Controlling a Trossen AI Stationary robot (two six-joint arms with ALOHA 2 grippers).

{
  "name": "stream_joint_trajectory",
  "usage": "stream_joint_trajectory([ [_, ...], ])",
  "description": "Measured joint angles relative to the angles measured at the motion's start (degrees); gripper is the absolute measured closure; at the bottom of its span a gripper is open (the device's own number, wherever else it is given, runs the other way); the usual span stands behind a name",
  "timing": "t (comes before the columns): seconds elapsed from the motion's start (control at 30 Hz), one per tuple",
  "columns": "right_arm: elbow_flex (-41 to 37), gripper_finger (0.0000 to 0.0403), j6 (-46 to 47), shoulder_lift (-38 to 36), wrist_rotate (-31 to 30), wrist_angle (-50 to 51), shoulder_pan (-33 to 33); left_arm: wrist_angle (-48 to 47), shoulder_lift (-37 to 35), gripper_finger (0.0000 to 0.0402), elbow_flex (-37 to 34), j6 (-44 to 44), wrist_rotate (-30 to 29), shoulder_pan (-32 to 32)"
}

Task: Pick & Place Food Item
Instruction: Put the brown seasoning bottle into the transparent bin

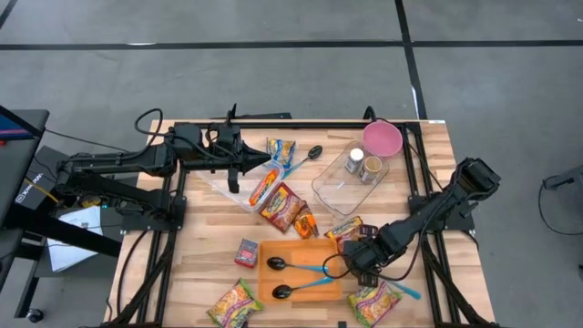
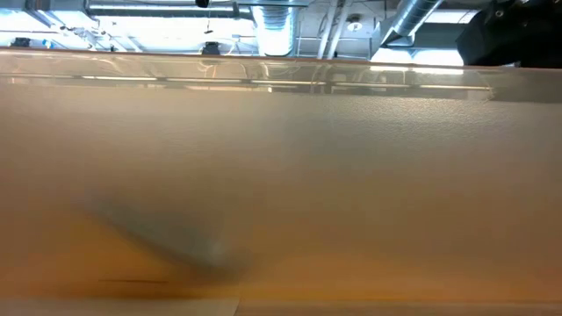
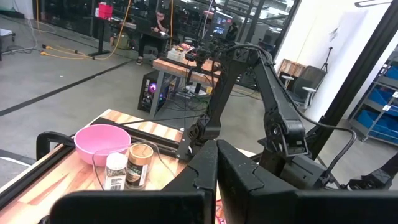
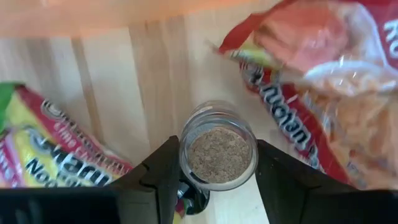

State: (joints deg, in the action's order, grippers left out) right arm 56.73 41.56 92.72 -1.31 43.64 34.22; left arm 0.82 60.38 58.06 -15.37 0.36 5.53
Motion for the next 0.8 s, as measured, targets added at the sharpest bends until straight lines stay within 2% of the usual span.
stream_joint_trajectory([
  [0.23,2.4,0.0236,0.0,-4.8,-0.1,4.9,-0.3,0.0,0.0,0.0399,0.0,0.1,0.0,0.0],
  [0.53,9.1,0.0236,0.5,-16.1,-0.2,16.2,-1.8,0.0,0.0,0.0399,0.0,0.1,0.0,0.0],
  [0.67,13.9,0.0236,0.5,-19.6,-1.6,21.6,-4.9,0.0,0.0,0.0399,0.0,0.1,0.0,0.0],
  [0.8,18.6,0.0236,-2.9,-20.4,-3.9,27.3,-11.0,0.0,0.0,0.0399,0.0,0.1,-0.1,0.0],
])
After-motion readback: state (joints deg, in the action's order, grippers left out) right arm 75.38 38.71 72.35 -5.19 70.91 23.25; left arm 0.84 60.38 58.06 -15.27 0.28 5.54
